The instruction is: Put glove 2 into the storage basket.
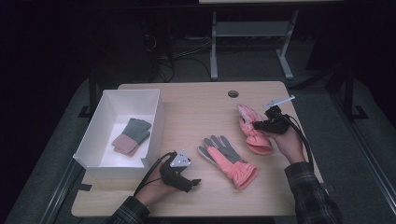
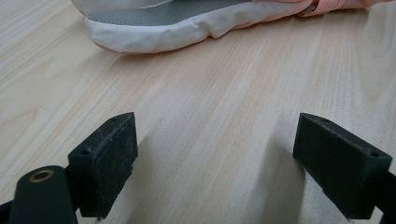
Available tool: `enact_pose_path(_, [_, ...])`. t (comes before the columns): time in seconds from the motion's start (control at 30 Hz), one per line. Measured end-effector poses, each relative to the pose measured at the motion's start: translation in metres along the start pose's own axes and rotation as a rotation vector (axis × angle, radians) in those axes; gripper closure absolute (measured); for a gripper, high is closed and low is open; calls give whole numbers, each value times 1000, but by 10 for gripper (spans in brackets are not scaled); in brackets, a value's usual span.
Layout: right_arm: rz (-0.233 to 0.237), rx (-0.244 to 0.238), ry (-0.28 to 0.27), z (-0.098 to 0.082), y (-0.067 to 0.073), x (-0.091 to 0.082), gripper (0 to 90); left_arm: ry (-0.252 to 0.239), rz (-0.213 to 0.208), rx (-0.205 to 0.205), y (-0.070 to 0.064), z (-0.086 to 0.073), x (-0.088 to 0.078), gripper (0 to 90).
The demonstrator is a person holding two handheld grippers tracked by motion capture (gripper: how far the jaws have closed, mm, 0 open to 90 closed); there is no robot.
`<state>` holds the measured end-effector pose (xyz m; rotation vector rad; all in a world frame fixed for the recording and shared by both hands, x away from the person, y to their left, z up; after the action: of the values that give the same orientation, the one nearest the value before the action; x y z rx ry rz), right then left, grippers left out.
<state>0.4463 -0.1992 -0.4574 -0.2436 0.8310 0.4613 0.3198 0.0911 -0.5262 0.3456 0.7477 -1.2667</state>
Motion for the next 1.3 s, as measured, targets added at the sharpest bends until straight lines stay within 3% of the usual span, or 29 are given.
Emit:
enact_pose_path(0.17, [15, -50, 33, -24, 8, -11, 894, 0, 0, 0, 0, 0, 0, 131])
enact_pose_path(0.33, [21, -50, 49, -35, 13, -14, 877, -4, 1, 0, 0, 0, 0, 130])
enact_pose_path(0.47, [19, 34, 21, -35, 18, -21, 669, -4, 2, -1, 0, 0, 0, 130])
enact_pose_path(0.57, [-24, 110, 36, -37, 20, -20, 512, -3, 2, 0, 0, 0, 0, 130])
enact_pose_path(0.67, [-94, 150, 38, -40, 23, -14, 419, -4, 2, -1, 0, 0, 0, 130])
enact_pose_path(0.77, [-132, 175, 41, -40, 24, -6, 422, -3, 2, 0, 0, 0, 0, 130])
enact_pose_path(0.93, [-141, 186, 85, -44, 30, 8, 498, -3, 2, -1, 0, 0, 0, 130])
enact_pose_path(1.1, [-127, 185, 89, -49, 30, 11, 608, -3, 3, -1, 0, 0, 0, 130])
enact_pose_path(1.17, [-121, 166, 82, -51, 28, 12, 711, -3, 4, -2, 0, 0, 0, 130])
enact_pose_path(1.3, [-100, 173, 70, -52, 25, 12, 789, -4, 5, -3, 0, 0, 0, 130])
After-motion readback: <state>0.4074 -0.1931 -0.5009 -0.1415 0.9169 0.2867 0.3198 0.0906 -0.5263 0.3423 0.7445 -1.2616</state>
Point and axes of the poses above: each handheld gripper's, and its own axes: x roughly forward along the jaws, z roughly out of its top, y roughly to its left, the point moved 7 cm from there along x, roughly forward along the jaws, and after that the axes turned 13 degrees about -z, right-handed, at the moved point
